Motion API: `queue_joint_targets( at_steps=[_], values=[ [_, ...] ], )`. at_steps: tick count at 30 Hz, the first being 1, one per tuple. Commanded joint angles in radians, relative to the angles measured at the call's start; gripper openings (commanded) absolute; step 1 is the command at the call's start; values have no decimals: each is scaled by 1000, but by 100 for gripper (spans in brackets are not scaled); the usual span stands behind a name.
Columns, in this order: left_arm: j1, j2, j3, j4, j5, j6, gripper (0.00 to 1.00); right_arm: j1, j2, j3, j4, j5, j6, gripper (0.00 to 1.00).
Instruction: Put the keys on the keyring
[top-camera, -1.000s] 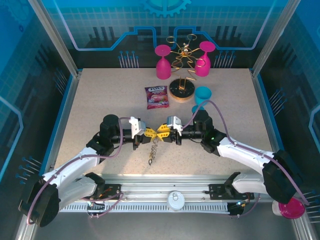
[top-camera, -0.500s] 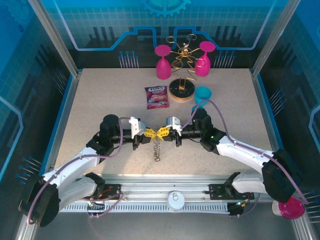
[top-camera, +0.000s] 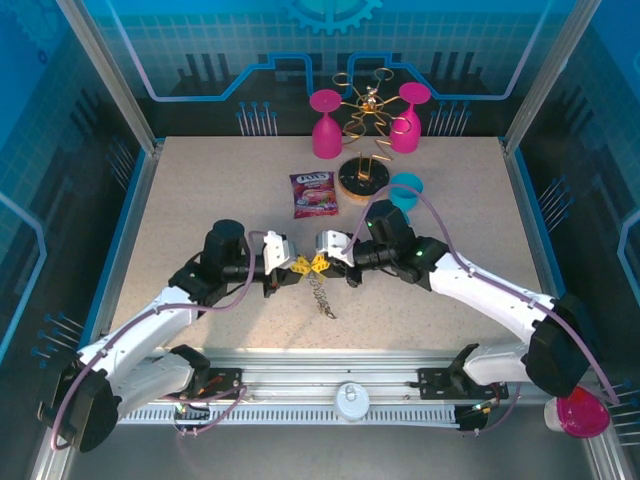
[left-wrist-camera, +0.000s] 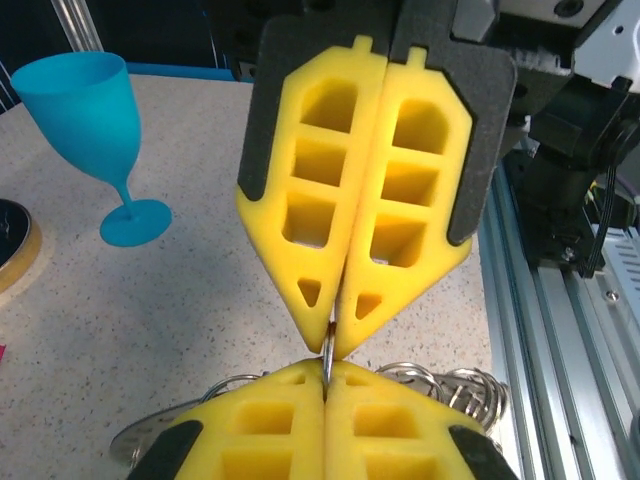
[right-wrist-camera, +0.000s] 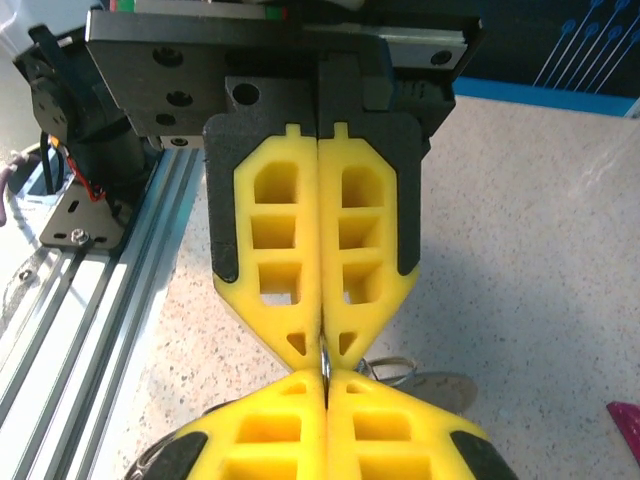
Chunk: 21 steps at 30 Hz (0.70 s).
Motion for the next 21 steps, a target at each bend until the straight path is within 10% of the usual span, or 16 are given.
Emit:
queue_joint_targets(
  at_steps=[1, 6, 21],
  values=[
    [-12, 5, 28, 11, 18, 28, 0, 28, -1, 35, -25, -15, -15, 0],
    [-12, -39, -69, 238, 32, -49, 0, -79, -114, -185, 350, -103, 208, 33],
    [-11, -42, -97, 323, 71, -100, 0, -77, -55, -242, 514, -188, 271, 25]
  ],
)
